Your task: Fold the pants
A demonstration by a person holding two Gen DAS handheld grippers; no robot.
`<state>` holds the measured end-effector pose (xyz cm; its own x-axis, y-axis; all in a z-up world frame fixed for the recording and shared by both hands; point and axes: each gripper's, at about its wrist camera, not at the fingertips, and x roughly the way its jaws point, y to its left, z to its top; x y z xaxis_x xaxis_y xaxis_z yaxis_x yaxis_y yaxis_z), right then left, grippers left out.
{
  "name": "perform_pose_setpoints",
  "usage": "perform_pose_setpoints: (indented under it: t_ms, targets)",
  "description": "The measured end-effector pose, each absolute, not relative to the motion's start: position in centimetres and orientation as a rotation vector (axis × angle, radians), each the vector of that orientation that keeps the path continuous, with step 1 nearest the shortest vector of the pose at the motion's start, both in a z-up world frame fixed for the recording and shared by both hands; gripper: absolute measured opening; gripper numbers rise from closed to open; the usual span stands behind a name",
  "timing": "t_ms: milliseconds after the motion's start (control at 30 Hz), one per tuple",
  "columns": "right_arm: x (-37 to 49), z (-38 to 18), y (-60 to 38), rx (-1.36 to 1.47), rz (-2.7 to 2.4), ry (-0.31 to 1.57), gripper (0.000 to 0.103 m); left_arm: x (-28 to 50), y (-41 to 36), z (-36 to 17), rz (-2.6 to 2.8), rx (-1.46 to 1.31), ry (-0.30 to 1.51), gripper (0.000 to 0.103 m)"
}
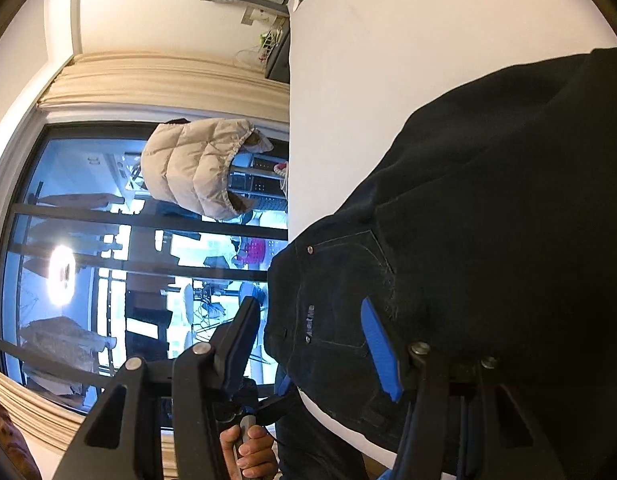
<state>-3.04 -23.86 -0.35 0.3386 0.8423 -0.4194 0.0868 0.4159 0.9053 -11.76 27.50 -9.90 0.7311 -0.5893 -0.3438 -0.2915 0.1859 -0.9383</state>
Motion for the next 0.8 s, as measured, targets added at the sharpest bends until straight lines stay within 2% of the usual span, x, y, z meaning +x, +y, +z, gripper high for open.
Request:
perform_pose_setpoints:
  t_ms: [333, 400, 433, 500, 533, 667, 800]
  targets:
    - [-3.7, -0.9, -24.1, 1.060, 0.624, 1.144, 0.057, -8.7, 26.8, -10.0, -0.286, -1.383, 0.738, 0.091]
    - [-3.5, -0.7, -24.2, 1.055, 0.622, 1.144, 0.057, -7.7, 26.4, -9.8, -0.315, -1.378, 0.740, 0.074]
    - [-3.3, -0.6, -24.2, 1.049, 0.622, 1.146, 0.057, -7.4, 26.1, -9.8, -0.337, -1.391, 0.745, 0.059]
    - [-2.8, -0.6, -24.0, 1.034, 0.619, 1.158, 0.057, -6.8, 25.7, -9.8, -0.353, -1.395, 0.751, 0.044]
    - [-2.7, -0.6, -23.8, 1.027, 0.617, 1.163, 0.057, -6.5, 25.4, -9.7, -0.356, -1.375, 0.760, 0.032]
    - [-1.5, -1.0, -22.4, 0.947, 0.597, 1.231, 0.057, -6.2, 24.8, -8.8, -0.364, -1.309, 0.768, 0.022]
    - [-0.4, -2.5, -21.5, 0.933, 0.585, 1.280, 0.057, -6.0, 24.7, -8.2, -0.354, -1.266, 0.778, 0.019]
